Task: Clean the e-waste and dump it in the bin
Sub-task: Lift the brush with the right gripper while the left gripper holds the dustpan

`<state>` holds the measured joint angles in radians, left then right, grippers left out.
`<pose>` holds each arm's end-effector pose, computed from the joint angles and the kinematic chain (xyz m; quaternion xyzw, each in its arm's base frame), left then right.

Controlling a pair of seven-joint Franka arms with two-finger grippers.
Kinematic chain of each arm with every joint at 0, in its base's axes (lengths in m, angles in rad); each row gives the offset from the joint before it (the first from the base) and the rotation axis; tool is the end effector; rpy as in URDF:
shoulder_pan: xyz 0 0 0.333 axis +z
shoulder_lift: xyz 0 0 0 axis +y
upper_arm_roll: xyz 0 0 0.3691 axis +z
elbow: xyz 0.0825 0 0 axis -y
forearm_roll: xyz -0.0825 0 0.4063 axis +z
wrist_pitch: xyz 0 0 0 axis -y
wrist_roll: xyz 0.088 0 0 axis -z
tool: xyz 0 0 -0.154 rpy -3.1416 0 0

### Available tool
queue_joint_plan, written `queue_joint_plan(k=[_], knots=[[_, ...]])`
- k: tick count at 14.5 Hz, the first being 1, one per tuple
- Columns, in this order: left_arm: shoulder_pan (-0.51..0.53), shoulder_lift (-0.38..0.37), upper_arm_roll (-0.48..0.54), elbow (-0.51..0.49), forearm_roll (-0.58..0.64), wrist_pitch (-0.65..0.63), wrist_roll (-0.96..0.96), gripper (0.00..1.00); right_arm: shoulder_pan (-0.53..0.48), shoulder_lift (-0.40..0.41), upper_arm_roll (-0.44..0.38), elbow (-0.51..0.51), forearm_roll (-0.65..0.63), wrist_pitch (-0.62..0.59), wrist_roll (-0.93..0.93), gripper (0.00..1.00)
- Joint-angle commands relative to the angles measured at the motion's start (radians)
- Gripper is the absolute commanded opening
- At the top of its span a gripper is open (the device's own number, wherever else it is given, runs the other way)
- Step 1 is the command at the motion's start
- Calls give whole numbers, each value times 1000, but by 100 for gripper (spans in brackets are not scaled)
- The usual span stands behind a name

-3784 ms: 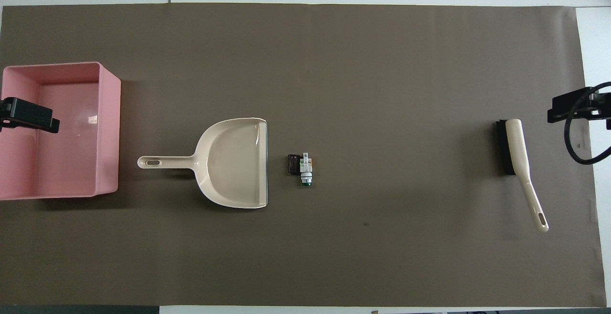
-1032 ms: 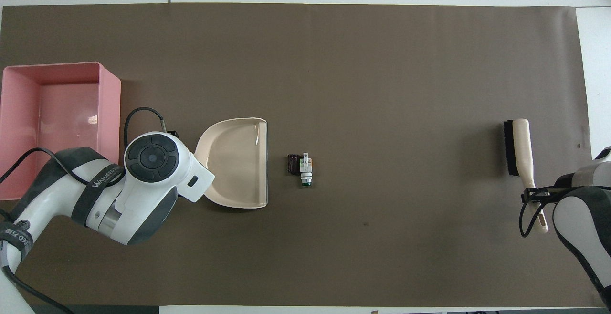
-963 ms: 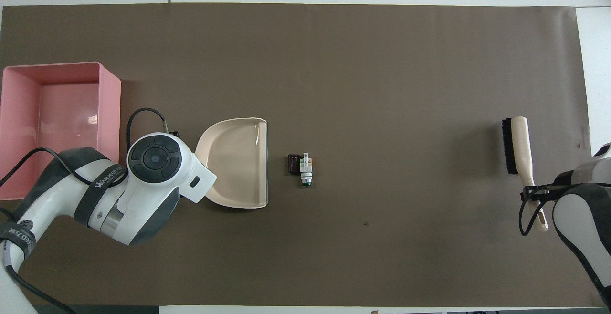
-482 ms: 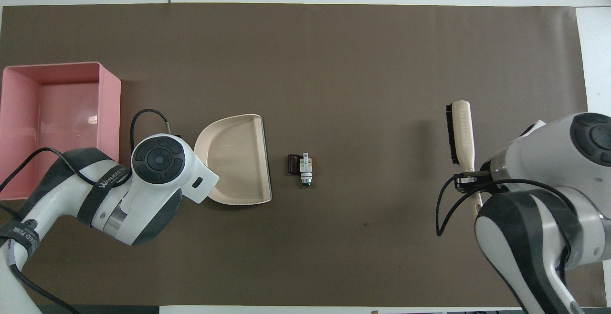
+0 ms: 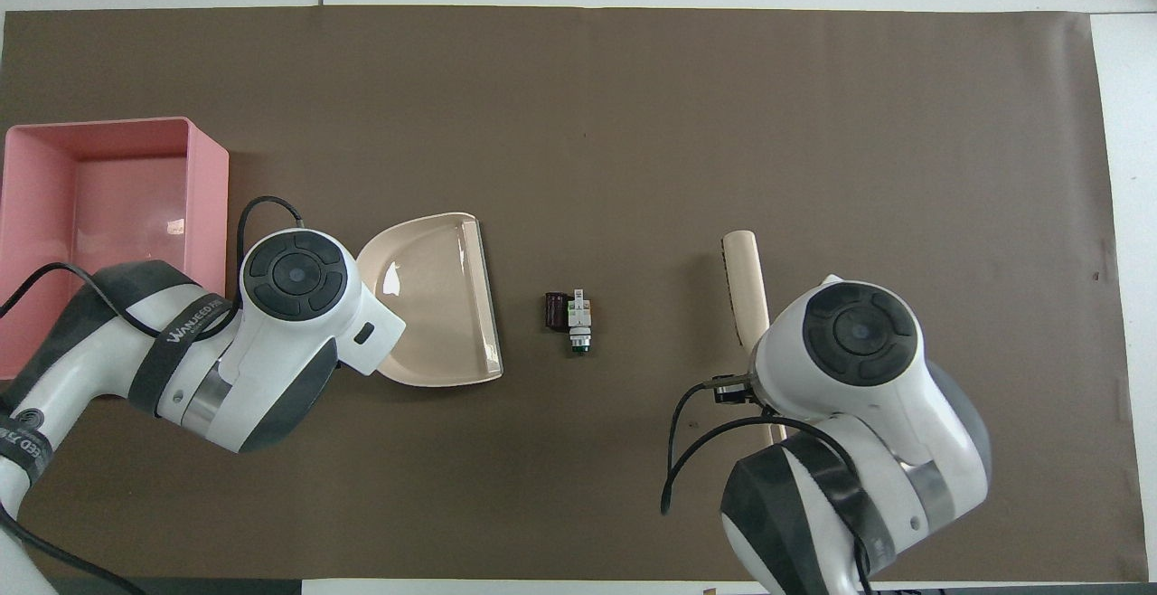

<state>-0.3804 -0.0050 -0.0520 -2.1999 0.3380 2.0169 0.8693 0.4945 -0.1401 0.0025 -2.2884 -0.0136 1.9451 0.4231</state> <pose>0.4873 -0.1880 0.3695 -0.7292 0.6631 0.1169 0.1224 0.4145 0.2231 0.3887 0.9940 0.0398 -0.0881 0.0506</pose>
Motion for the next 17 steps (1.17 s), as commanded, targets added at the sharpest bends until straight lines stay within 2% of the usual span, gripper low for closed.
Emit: queue_joint_plan(k=[1, 3, 6, 8, 11, 13, 17], knots=[[-46, 53, 8, 97, 27, -85, 2, 0, 65, 62, -6, 7, 14, 79, 22, 0], [-99, 60, 9, 92, 42, -87, 39, 0, 79, 77, -4, 18, 14, 92, 26, 0], [-143, 117, 8, 100, 124, -78, 11, 0, 125, 122, -4, 24, 26, 144, 54, 0], [-153, 119, 8, 100, 141, -79, -3, 0, 142, 140, -4, 41, 64, 161, 54, 0], [-163, 117, 8, 94, 144, -86, -4, 0, 190, 230, -4, 113, 95, 164, 54, 0], [-169, 112, 8, 86, 150, -86, -6, 0, 223, 287, 10, 165, 162, 184, 48, 0], [-161, 102, 6, 62, 150, -78, -10, 0, 294, 307, 19, 175, 447, 313, -70, 0]])
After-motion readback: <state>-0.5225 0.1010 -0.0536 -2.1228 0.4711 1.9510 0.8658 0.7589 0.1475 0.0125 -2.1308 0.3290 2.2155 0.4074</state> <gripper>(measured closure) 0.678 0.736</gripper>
